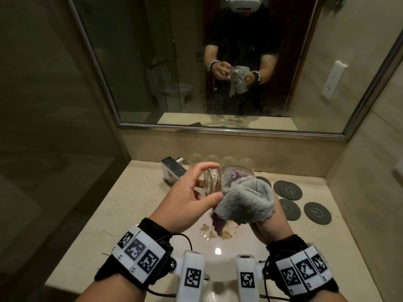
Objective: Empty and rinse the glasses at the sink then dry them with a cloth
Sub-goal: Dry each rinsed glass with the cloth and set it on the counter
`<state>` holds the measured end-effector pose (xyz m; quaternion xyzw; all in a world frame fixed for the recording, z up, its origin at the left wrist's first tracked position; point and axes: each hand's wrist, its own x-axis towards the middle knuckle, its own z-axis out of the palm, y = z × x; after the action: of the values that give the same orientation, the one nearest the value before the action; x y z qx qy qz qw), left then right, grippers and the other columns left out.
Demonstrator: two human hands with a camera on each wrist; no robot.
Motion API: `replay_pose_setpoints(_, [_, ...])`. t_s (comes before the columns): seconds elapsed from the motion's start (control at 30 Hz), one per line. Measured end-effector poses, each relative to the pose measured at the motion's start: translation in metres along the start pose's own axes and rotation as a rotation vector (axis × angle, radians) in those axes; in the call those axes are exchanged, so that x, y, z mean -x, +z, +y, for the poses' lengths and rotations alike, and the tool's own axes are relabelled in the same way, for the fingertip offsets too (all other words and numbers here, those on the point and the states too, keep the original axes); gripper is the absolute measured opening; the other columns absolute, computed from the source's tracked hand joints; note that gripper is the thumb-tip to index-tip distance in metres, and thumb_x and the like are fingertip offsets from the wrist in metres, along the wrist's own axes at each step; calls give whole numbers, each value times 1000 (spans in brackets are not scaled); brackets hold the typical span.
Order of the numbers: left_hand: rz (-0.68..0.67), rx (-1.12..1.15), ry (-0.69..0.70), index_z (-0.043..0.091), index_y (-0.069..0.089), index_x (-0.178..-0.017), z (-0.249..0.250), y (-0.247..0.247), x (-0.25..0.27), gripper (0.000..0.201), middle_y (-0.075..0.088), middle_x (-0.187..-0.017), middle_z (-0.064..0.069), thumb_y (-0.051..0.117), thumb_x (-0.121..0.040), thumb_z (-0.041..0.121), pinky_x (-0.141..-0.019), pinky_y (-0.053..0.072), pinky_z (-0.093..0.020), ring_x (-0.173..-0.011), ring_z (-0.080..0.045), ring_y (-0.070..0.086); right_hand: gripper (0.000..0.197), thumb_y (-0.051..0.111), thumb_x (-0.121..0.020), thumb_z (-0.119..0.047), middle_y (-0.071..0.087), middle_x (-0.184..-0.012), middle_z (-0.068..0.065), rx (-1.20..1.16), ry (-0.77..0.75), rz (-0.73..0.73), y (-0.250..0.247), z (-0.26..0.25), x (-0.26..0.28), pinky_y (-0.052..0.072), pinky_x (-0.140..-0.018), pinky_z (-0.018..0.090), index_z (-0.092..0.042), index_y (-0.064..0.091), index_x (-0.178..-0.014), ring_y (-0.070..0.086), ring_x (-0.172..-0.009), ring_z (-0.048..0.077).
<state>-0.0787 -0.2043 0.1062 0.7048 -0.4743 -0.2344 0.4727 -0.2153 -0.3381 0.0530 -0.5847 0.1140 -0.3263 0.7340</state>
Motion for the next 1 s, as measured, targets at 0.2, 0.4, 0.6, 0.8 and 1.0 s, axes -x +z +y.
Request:
replay_pose_setpoints(0.2, [56,167,-176,24,54,-126,-2,1,-7,64,64,-111,1,55,-75,63,-54,49,-24,-68,-7,65,16,69,-82,-14,69,-92,12,28,100,136,-7,12,-1,60,-69,41,-20,65,-96,68,-83,31])
replay_pose_setpoints(0.4, [-30,68,-51,37,55,-130,-4,-10,-4,61,63,-114,9,76,-75,52,-77,59,-38,-85,-22,69,27,67,-75,-20,73,-98,3,4,47,-153,5,-15,-3,56,-83,32,-25,74,-100,67,-94,18])
replay_pose_setpoints(0.6, [-20,183,-91,24,59,-127,2,-14,-9,58,62,-116,2,69,-74,45,-74,60,-36,-79,-19,71,27,68,-72,-22,73,-78,-1,52,95,-294,6,-30,-4,52,-62,12,-8,69,-95,68,-70,2])
replay_pose_setpoints(0.8, [8,291,-113,18,59,-125,-1,-5,-9,55,63,-114,-4,67,-75,39,-72,61,-35,-85,-23,72,18,60,-77,-21,74,-81,-9,131,60,-148,5,-32,-9,54,-64,19,-30,71,-88,65,-78,14])
replay_pose_setpoints(1.0, [-5,320,-131,19,60,-124,-1,-4,-8,52,64,-113,-8,66,-76,39,-67,59,-29,-76,-21,72,38,50,-91,14,72,-81,-8,221,171,-109,-7,-22,-11,55,-71,17,-22,58,-98,68,-81,7])
